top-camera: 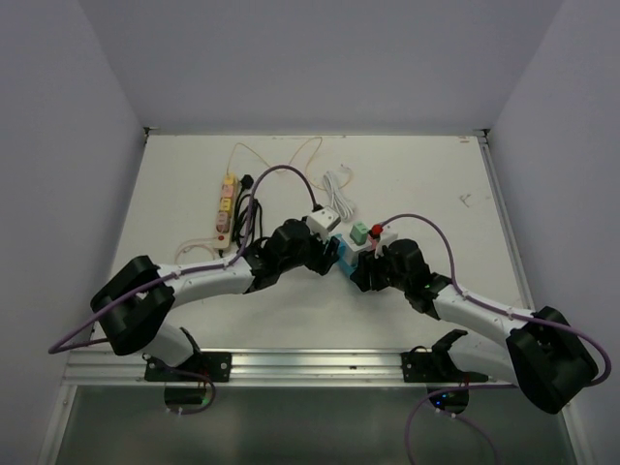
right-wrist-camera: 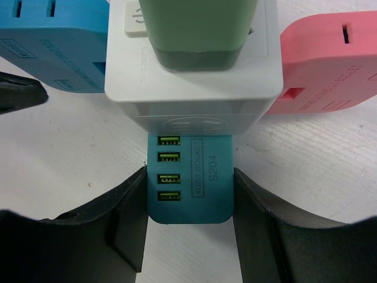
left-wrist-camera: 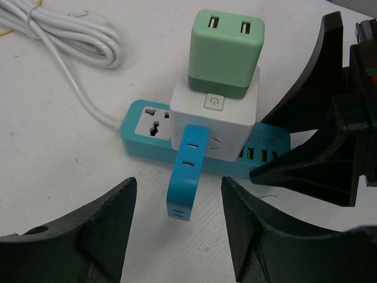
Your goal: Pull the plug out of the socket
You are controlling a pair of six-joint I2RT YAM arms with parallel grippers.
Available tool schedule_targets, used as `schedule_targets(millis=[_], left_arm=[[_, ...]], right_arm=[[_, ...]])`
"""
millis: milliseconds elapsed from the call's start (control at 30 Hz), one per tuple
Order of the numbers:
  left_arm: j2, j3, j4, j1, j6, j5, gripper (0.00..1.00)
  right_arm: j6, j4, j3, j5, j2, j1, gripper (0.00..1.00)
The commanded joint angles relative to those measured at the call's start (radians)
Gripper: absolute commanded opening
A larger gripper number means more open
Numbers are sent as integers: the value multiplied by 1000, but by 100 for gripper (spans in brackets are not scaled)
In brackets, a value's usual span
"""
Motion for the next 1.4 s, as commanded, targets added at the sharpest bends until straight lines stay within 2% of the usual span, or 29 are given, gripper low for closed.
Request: schedule_targets(millis=[0,133,167,233,333,367,467,767,1000,1200,1367], left_arm=[[44,47,73,-5,34,39,62],[75,58,74,-5,43,95,52],[79,58,71,-5,46,99,44],[79,55,65,-5,52,102,39],[66,35,70,-5,58,116,24],[56,32,70,-5,63,116,14],[30,9,74,-5,63,113,0],[-57,-65,88,0,104,116,0],[-140,-112,64,57,116,173,0],[-191,-132,7,94,113,173,0],[-243,-201,30,138,26,115,0]], right_arm=[[3,64,13,-40,-20,5,0],[-2,69,4,-40,-22,5,0],[-2,69,4,-37,-20,5,0],[-1,64,7,-26,-19,5,0],[7,64,6,-6,-11,5,0],[15,56,7,6,-11,5,0],[32,30,13,64,-8,5,0],[91,-30,41,213,27,3,0],[131,-73,71,331,73,3,0],[151,-96,85,377,93,3,0],[148,-90,73,361,75,3,0]])
